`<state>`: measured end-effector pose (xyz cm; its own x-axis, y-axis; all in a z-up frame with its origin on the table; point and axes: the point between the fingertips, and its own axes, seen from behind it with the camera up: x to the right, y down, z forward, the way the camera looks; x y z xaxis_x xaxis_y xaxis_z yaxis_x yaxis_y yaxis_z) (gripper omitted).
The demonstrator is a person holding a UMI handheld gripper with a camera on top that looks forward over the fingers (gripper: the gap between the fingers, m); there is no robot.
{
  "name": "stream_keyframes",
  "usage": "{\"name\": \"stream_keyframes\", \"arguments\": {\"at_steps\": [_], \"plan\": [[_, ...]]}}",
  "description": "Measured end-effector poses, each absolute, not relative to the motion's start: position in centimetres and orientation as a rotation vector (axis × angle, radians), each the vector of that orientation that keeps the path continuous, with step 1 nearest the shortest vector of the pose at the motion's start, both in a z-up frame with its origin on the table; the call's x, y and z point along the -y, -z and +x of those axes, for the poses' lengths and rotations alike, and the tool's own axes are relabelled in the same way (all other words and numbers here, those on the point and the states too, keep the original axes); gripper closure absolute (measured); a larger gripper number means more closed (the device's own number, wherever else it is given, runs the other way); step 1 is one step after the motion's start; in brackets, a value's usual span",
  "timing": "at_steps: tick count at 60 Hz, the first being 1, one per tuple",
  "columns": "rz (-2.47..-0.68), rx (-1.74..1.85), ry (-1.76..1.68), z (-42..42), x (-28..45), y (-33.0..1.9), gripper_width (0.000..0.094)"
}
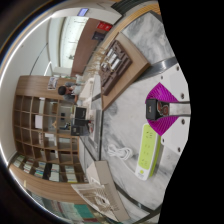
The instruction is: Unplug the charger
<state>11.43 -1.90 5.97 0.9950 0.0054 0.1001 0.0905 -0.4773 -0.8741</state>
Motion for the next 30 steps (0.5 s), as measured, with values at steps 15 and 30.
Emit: {"name": "stream_keyframes", "arguments": {"at_steps": [15,30], "plan": [[-2.202,0.009,0.054,13.5,1.1,0.4,0.0697],[-2.221,0.007,0.042,13.8,1.7,-0.7,0.0192]]}}
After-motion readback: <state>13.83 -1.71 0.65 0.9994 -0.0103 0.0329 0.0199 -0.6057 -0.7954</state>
